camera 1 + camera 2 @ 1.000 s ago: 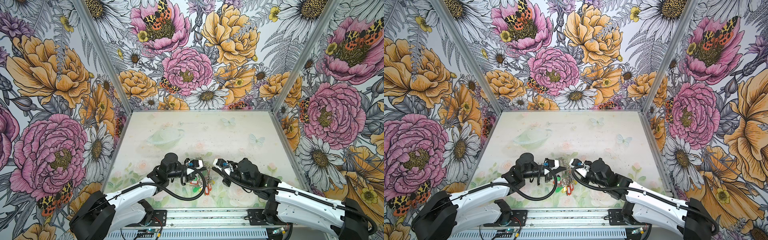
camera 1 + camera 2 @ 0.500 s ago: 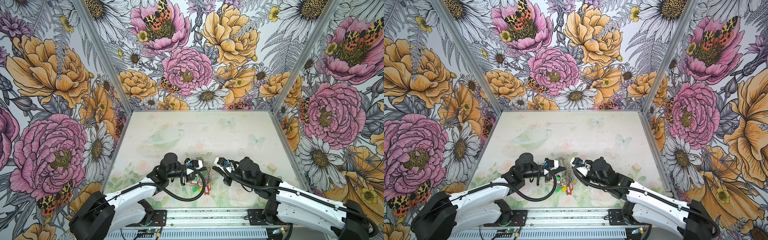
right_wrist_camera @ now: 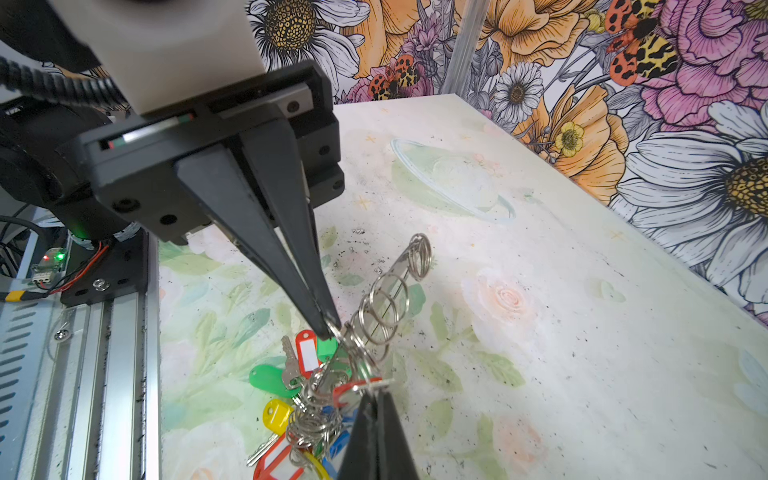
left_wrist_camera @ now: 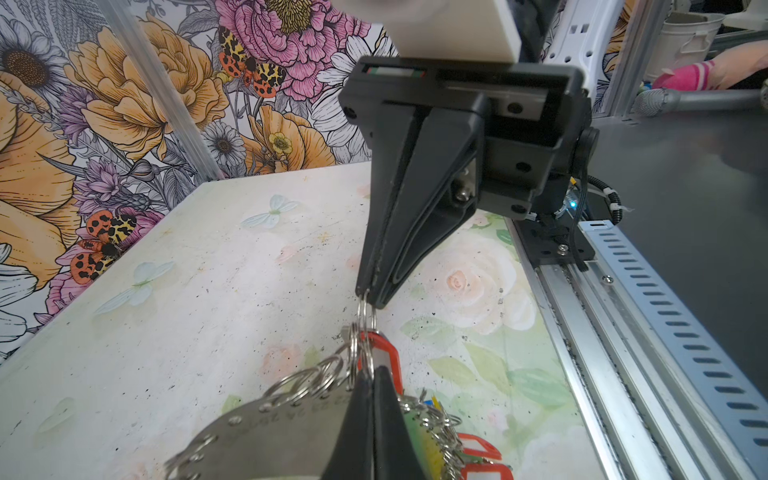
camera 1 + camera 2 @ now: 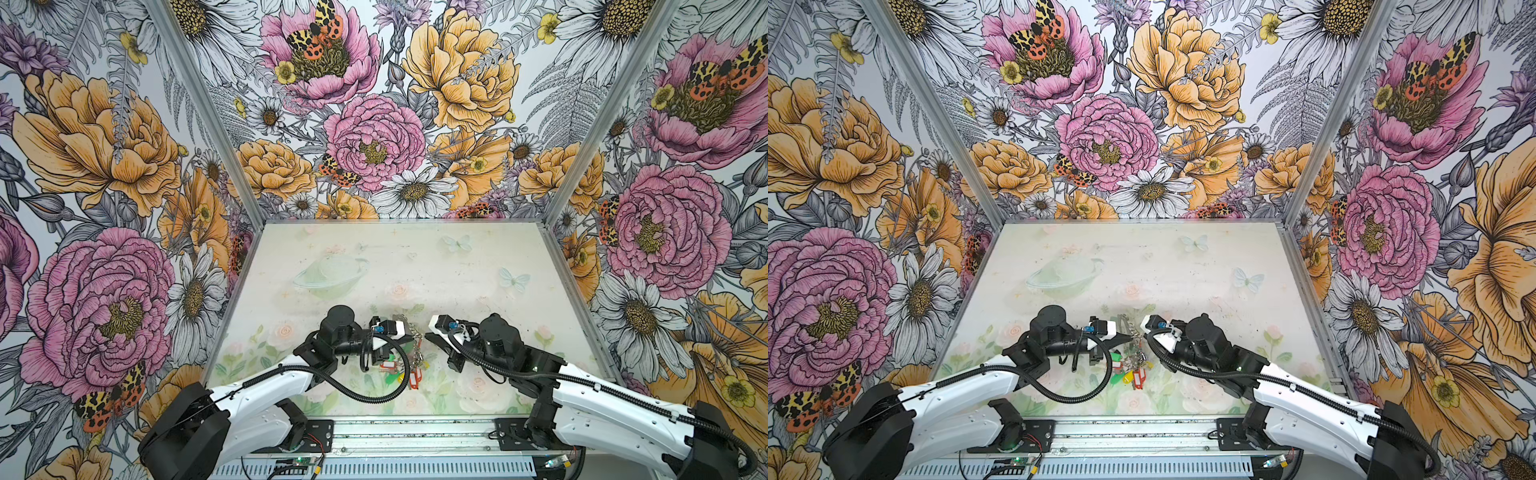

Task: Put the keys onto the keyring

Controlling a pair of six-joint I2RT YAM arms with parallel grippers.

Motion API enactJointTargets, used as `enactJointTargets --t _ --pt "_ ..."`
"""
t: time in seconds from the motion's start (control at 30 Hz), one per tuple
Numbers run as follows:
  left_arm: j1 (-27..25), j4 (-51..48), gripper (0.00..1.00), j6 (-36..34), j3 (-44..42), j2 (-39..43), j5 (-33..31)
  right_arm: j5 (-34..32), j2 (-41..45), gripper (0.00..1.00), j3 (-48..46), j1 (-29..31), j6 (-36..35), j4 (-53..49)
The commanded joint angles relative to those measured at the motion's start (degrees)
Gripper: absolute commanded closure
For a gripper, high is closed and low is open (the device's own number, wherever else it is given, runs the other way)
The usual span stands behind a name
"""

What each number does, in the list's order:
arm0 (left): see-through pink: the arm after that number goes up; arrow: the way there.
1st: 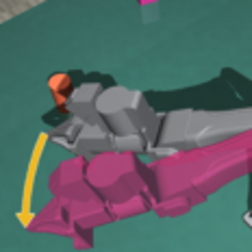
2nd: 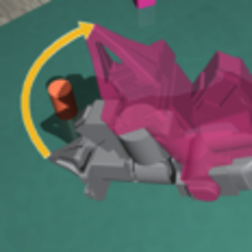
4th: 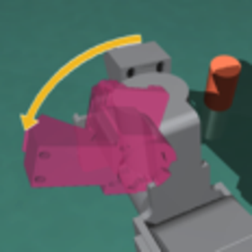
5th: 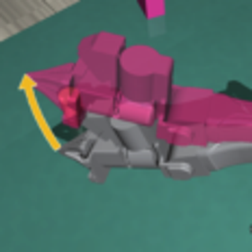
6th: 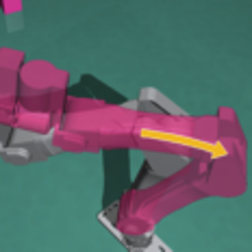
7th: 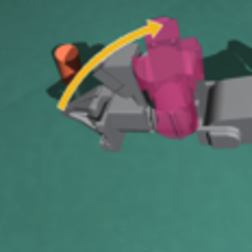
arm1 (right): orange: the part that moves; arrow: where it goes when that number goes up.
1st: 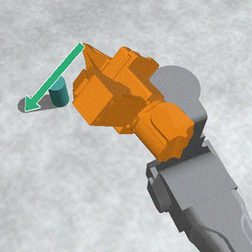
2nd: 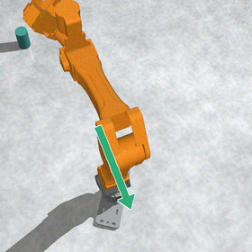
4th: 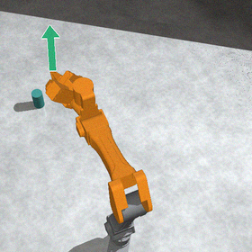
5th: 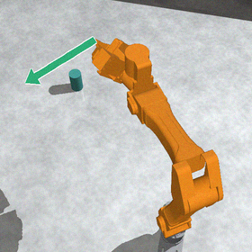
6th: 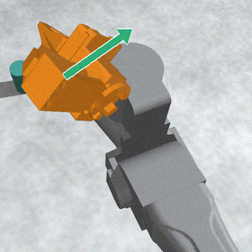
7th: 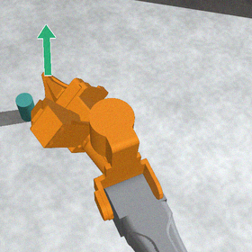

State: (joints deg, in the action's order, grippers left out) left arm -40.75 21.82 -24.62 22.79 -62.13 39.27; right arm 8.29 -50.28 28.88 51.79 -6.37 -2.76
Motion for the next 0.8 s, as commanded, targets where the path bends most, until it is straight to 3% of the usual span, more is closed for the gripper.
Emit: enactJointTargets --t 0.0,0.27,0.57,0.77 --pt "-0.1 1.4 1.0 -0.2 -0.2 0.7 3.1 -1.4 -1.1 1.0 1.3 -0.9 1.2 1.0" --pt "-0.1 2.4 1.0 0.2 -0.6 1.4 0.1 -4.3 -2.1 1.0 1.2 -0.9 1.5 1.1" --pt "-0.1 1.9 1.0 0.8 0.1 0.1 2.6 -4.2 -4.8 1.0 3.7 -0.6 -1.4 0.2" --pt "-0.1 1.7 1.0 0.6 0.0 0.5 2.0 -2.1 -3.8 1.0 3.1 -1.1 1.7 2.4"
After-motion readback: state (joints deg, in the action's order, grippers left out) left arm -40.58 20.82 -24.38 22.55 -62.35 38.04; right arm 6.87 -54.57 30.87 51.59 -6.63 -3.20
